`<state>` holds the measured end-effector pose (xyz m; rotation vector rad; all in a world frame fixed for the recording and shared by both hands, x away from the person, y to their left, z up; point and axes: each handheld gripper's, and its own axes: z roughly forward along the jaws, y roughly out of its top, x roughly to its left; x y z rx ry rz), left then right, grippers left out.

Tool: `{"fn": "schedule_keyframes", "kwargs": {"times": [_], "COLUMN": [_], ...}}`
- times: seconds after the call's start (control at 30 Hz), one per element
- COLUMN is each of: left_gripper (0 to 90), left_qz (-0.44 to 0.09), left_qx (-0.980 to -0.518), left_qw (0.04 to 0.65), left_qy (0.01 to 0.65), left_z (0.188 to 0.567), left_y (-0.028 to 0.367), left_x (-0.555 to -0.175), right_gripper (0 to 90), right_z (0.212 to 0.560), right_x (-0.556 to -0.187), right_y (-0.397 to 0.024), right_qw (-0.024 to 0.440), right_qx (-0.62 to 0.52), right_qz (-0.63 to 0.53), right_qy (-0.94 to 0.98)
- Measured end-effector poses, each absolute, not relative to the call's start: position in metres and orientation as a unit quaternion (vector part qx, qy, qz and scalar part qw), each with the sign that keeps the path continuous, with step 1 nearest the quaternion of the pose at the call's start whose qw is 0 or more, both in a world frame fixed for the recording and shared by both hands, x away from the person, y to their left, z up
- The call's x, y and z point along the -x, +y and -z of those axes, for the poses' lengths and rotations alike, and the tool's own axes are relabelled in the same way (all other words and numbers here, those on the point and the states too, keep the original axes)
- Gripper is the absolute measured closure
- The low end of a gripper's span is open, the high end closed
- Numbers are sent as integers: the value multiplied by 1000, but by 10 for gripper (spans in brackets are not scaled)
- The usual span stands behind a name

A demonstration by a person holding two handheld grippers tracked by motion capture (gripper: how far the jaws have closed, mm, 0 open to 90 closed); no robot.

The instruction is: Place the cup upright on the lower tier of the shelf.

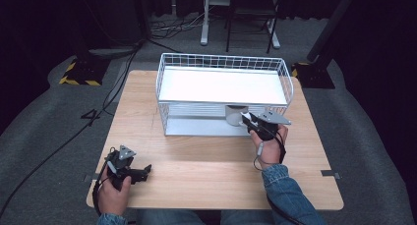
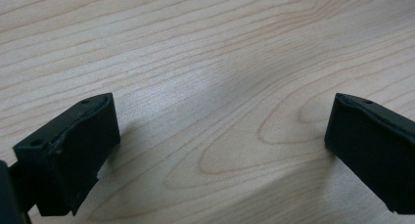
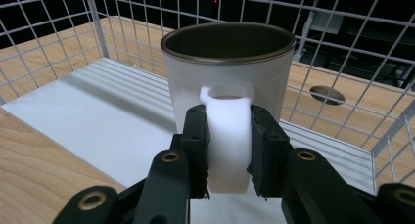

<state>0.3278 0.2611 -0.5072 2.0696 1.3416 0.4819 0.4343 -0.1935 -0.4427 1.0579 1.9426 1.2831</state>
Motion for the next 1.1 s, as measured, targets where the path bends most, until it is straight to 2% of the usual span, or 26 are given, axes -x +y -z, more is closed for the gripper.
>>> {"fn": "schedule_keyframes", "kwargs": {"times": [0.5, 0.93, 1.07, 1.1], "left_gripper": [2, 1, 1, 1], "left_qz": [-182, -182, -182, -182], "left_qx": [-783, -783, -783, -783], "left_qw": [309, 309, 309, 309], "left_qy": [508, 508, 508, 508], "left_z": [507, 507, 507, 507], "left_y": [261, 261, 261, 261], "left_x": [-328, -328, -328, -328], "right_gripper": [710, 706, 696, 662], "right_z": [448, 453, 452, 452], "right_x": [-438, -435, -433, -433], "right_y": [-199, -203, -202, -202], "right_qw": [267, 270, 269, 271], "right_qx": [-407, -418, -418, -417], "right_qz": [-475, -458, -457, -456], "right_qy": [733, 736, 738, 738]}}
